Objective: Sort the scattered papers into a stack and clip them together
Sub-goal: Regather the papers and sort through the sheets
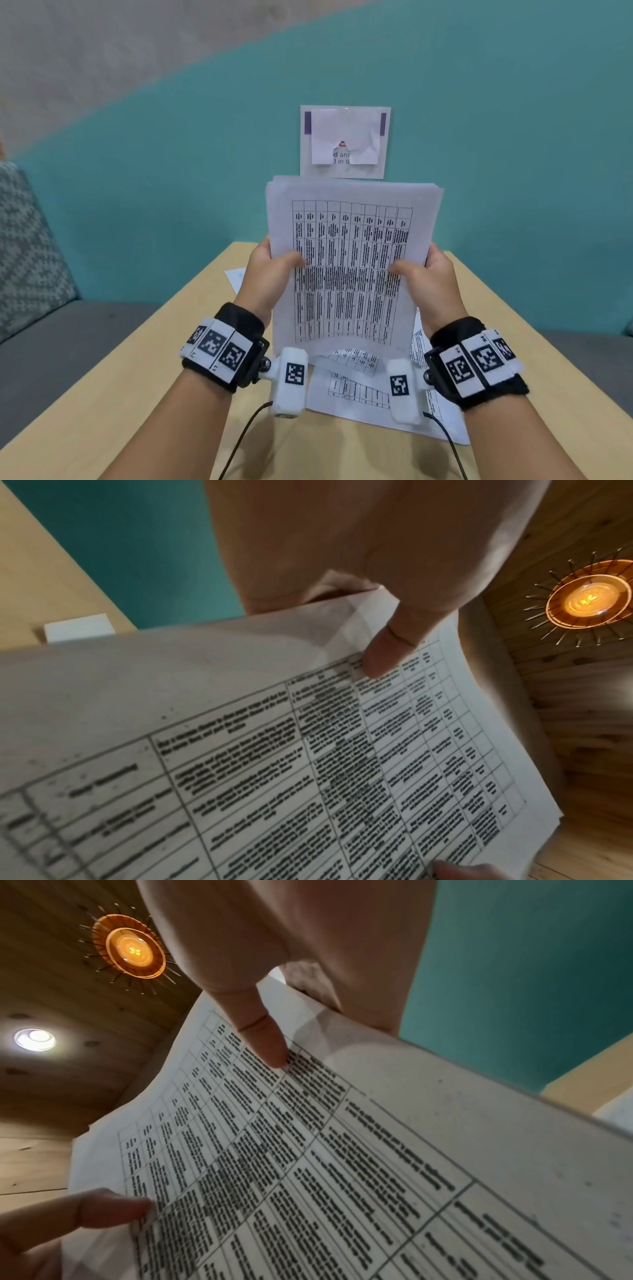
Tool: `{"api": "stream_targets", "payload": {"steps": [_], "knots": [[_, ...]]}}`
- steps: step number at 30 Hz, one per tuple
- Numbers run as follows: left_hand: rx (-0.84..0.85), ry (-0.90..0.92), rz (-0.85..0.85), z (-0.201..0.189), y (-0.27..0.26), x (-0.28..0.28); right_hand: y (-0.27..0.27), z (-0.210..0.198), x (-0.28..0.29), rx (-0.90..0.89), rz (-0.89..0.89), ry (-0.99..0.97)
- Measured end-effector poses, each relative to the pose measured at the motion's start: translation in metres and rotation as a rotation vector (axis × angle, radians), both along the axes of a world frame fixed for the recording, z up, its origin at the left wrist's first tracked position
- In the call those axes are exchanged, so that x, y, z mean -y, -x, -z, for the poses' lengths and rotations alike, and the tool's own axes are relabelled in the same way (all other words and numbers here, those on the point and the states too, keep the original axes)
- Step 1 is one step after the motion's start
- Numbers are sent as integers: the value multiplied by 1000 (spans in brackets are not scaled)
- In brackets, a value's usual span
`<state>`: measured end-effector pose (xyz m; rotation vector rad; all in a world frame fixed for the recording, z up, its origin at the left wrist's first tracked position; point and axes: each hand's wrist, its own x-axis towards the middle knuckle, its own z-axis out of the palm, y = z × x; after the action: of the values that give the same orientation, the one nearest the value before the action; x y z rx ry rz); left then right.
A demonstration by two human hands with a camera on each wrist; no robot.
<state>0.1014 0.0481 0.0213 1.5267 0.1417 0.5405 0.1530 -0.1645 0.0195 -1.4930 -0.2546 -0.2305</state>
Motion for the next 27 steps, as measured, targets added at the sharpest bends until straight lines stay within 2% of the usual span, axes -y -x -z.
{"api": "stream_targets", "payload": {"steps": [3,11,19,27], "knots": [[20,1,-11,-2,0,-2,1,-4,-1,15,3,-6],[-36,13,21,12,-6,-6,-4,10,3,-91,-47,9],[34,-25,-7,3,-5,6,-4,4,-5,13,38,37],[-121,63,97,26,-9,-6,-12,27,-2,-154,-38,41]]}}
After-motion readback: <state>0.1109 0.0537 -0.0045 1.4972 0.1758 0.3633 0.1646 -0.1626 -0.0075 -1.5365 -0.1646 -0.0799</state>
